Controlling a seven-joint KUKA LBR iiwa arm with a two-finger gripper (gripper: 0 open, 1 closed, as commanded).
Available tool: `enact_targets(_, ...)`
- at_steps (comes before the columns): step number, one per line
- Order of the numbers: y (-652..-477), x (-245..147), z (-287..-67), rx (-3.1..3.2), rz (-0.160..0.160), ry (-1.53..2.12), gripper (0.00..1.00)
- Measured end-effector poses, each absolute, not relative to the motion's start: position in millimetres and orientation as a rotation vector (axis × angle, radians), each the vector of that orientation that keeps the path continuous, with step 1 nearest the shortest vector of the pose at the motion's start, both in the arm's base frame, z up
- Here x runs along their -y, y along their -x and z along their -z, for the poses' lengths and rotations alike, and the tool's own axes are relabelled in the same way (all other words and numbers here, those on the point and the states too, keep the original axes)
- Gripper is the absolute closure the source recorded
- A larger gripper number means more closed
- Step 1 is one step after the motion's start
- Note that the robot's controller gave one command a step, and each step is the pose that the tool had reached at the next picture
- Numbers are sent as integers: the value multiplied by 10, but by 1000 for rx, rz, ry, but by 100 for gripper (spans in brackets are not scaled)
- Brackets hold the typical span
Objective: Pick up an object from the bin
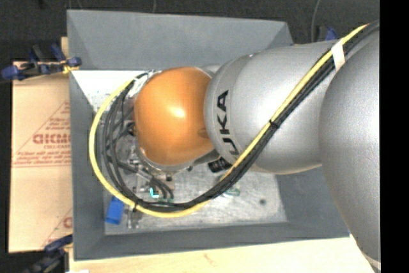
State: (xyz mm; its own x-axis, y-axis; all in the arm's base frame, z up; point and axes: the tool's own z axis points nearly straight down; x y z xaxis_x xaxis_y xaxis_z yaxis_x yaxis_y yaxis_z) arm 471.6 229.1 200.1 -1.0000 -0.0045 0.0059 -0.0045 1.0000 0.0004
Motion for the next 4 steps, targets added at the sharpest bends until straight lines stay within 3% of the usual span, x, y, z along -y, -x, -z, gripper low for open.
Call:
enact_targets(1, -5041, -2357, -718, 3011, 0, -913, 0)
enact_targets(2, -4876, -2361, -748, 2954, -3, -1124, 0)
enact_targets(4, -5024, -2369, -728, 2942, -4, -1099, 0)
